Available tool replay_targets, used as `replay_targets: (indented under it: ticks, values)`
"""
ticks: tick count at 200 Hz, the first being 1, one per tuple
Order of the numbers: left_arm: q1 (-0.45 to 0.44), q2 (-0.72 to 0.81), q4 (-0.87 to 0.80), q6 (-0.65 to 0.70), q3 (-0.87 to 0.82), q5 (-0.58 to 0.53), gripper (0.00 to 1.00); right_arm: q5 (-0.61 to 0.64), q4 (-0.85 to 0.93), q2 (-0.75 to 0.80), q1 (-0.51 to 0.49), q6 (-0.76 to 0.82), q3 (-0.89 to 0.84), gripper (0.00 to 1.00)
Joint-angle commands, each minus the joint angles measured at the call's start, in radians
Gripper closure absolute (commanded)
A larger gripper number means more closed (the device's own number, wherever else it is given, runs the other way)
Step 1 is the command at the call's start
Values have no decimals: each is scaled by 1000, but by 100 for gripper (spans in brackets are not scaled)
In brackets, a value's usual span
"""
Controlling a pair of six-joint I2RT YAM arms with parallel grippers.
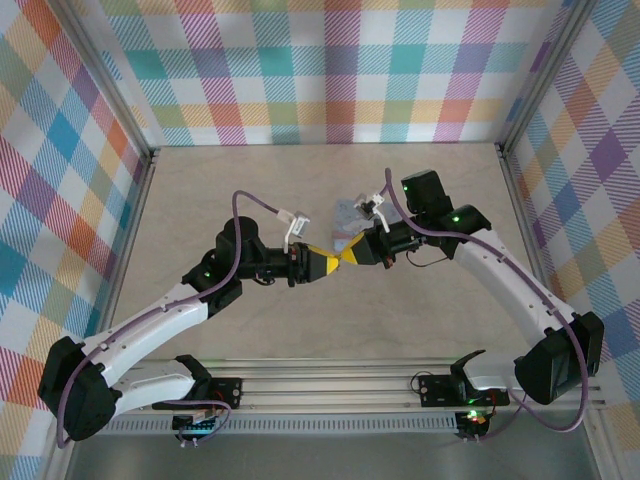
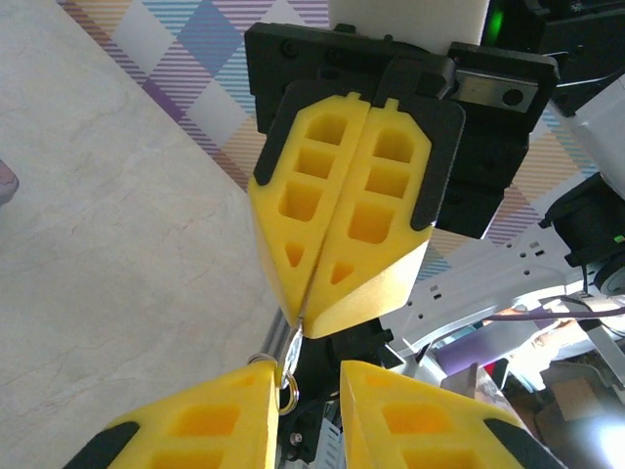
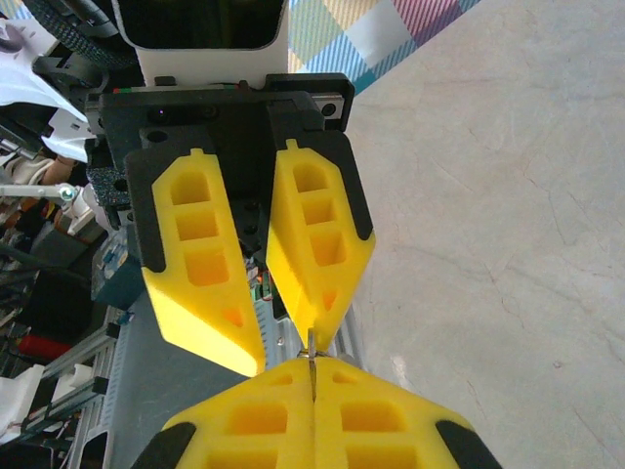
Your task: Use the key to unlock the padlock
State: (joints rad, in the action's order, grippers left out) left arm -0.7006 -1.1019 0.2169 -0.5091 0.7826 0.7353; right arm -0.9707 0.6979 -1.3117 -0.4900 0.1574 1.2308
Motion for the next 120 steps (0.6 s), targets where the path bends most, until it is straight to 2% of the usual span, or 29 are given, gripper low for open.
replay_targets:
  ticks: [1, 27, 49, 94, 99, 103, 104, 120]
  values:
    - [-21, 1, 44, -8, 40, 11, 77, -37, -1, 27, -2, 16, -13, 100]
    - [-34, -21, 57, -12, 49, 13, 85, -54, -6, 27, -1, 11, -15, 100]
    - [-34, -32, 51, -8, 55, 12, 100, -62, -23, 33, -1, -2, -24, 100]
    - [-35, -20, 2, 6, 42, -52, 100, -63, -106, 42, 0, -83, -55, 100]
    - [-36, -18, -6, 4, 39, -65, 100, -56, -127, 45, -1, -106, -63, 94]
    - [-34, -17, -13, 5, 37, -74, 100, -46, -148, 48, -1, -127, -70, 84]
    - [-35, -16, -14, 5, 36, -76, 100, -36, -155, 50, 0, -139, -72, 79]
    - [-35, -7, -17, -6, 16, -113, 100, 65, -225, 67, 0, -241, -89, 58]
